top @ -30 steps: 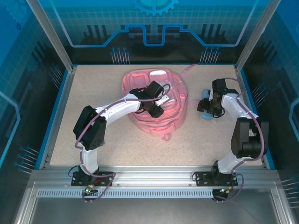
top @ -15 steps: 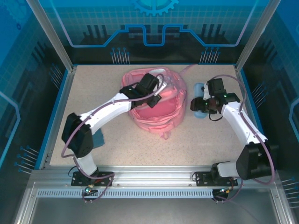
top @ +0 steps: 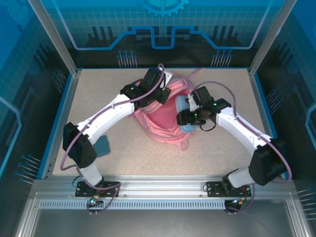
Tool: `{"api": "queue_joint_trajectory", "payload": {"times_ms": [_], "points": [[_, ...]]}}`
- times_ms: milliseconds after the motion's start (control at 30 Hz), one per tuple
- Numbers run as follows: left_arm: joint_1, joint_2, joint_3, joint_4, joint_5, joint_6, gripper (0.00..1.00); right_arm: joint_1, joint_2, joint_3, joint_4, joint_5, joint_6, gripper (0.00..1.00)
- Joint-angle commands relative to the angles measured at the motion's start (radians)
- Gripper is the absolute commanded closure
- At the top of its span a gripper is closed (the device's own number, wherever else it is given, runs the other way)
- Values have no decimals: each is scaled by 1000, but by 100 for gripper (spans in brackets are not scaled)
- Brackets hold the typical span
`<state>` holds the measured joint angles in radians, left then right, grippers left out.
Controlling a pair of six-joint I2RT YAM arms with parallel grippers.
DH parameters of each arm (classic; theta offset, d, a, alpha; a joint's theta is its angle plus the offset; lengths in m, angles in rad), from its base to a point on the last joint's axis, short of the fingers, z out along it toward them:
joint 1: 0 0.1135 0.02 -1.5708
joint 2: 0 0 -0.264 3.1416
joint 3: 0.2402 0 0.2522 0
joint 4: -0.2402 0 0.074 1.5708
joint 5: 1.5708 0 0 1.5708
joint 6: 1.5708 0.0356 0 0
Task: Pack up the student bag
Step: Place the pencil pouch in the student bag.
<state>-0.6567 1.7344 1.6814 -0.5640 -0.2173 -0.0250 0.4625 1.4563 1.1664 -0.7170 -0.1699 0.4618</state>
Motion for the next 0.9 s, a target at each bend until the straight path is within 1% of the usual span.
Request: {"api": "queue_joint_trajectory", "payload": {"times_ms": [0,200,267,333,400,467,567,667,867], "points": [[-4,-9,85,92,41,-79,100,12,42,31,86,-93,102,33],[-3,11,105,68,55,-121,100,9,128,61,223,-205,241,32],[-2,12,112,63,56,-135,100,10,157,71,258,-222,291,31],[6,14,115,62,66,-151,100,11,175,69,309,-224,328,25],[11,16,113,62,79,-162,100,11,182,61,356,-231,346,15],[19,17,111,61,93,-172,100,10,184,54,391,-253,352,11],[29,13,103,62,115,-186,100,11,173,22,408,-246,357,10],[38,7,90,77,140,-199,100,13,162,-23,424,-211,369,11],[41,6,88,88,162,-216,100,36,170,-62,461,-94,383,23]]}}
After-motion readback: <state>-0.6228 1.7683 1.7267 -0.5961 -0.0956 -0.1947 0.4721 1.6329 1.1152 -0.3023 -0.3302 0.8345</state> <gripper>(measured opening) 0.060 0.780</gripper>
